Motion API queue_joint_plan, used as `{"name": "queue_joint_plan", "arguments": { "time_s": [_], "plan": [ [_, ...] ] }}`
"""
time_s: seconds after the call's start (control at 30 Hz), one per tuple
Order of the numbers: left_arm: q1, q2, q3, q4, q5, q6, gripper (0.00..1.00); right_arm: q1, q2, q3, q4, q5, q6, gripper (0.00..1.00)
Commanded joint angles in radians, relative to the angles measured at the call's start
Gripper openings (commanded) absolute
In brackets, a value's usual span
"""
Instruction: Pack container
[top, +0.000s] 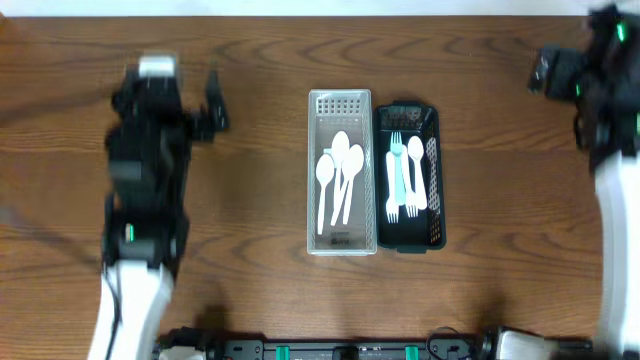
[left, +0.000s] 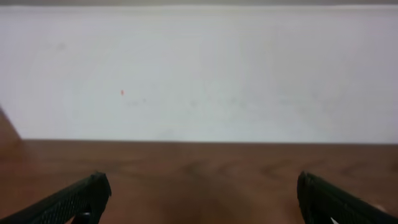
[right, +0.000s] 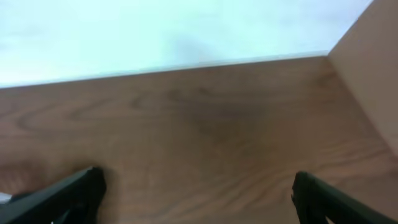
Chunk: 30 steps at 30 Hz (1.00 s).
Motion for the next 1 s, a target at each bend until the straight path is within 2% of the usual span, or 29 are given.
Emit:
{"name": "queue_joint_plan", "arguments": {
  "time_s": [0.0, 0.07, 0.17, 0.27, 0.4, 0.63, 0.97],
  "plan": [
    [-0.006, -0.19, -0.154, -0.042, 0.005, 0.002, 0.98, 0.019, -0.258, -0.253, 0.1, -0.003, -0.024, 0.99],
    [-0.006, -0.308, -0.226, -0.093, 0.005, 0.002, 0.98, 0.043, -0.413, -0.41, 0.17, -0.003, -0.023, 0.99],
    [-0.006, -0.468, -0.293, -0.234, 0.005, 0.002, 0.98, 0.061, -0.625, -0.599, 0.145, 0.008, -0.023, 0.99],
    [-0.006, -0.562, -0.307, -0.365, 0.005, 0.002, 0.98, 0.061, -0.772, -0.708, 0.085, 0.009, -0.023, 0.99],
    [-0.006, -0.626, -0.307, -0.377, 0.005, 0.003, 0.98, 0.061, -0.922, -0.79, 0.076, 0.008, -0.023, 0.99],
    [-0.006, -0.624, -0.307, -0.389, 0.005, 0.003, 0.98, 0.061, -0.964, -0.796, 0.029, 0.008, -0.023, 0.99],
    [-0.006, -0.62, -0.307, -0.469, 0.005, 0.002, 0.98, 0.061, -0.964, -0.796, -0.163, 0.008, -0.023, 0.99]
  ]
}}
